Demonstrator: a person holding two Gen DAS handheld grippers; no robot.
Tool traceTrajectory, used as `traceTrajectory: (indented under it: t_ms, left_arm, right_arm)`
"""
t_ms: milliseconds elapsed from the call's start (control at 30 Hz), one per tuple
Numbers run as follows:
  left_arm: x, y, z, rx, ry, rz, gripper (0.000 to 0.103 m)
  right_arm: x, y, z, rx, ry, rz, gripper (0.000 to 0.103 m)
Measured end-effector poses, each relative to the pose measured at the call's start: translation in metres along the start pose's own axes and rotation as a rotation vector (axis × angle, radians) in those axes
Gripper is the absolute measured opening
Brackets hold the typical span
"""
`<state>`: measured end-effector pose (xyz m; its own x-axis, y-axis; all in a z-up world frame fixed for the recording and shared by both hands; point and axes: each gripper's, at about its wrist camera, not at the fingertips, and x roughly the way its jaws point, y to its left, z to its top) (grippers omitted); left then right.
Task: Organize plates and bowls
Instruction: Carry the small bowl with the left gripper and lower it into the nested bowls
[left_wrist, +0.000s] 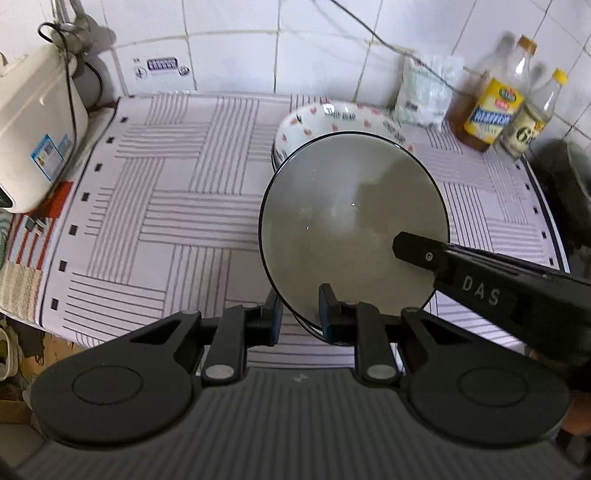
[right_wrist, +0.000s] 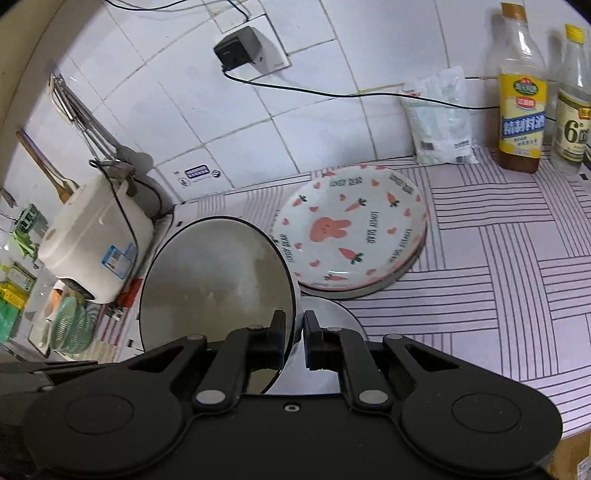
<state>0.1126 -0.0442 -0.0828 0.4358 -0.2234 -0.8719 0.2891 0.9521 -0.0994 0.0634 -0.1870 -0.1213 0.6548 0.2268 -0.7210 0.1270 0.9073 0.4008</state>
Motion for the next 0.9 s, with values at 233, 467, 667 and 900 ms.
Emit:
traceTrajectory:
  t_ms: [233,467,667,900]
  left_arm:
    - [0.018,-0.007,-0.005,0.004,0.05,-0.024,0.019]
    - [0.033,-0.013,-0.006,0.028,0.088,-0.065,0.019]
    - [0.04,-0.018,-0.004,0.045,0.119,-0.055,0.02]
    - [0.046,-0.019,0.0,0.031,0.15,-0.083,0.021]
  right_arm:
    - [0.008,-0.007,-0.023,-0.061,-0.026,-0.067,0.013]
    - [0.015,-0.012,-0.032,-0.144,-0.035,-0.137,0.013]
    - [0.02,-0.011,-0.039,-0.182,-0.046,-0.163,0.013]
    - [0.024,-0.015,-0.039,-0.187,-0.041,-0.181,0.013]
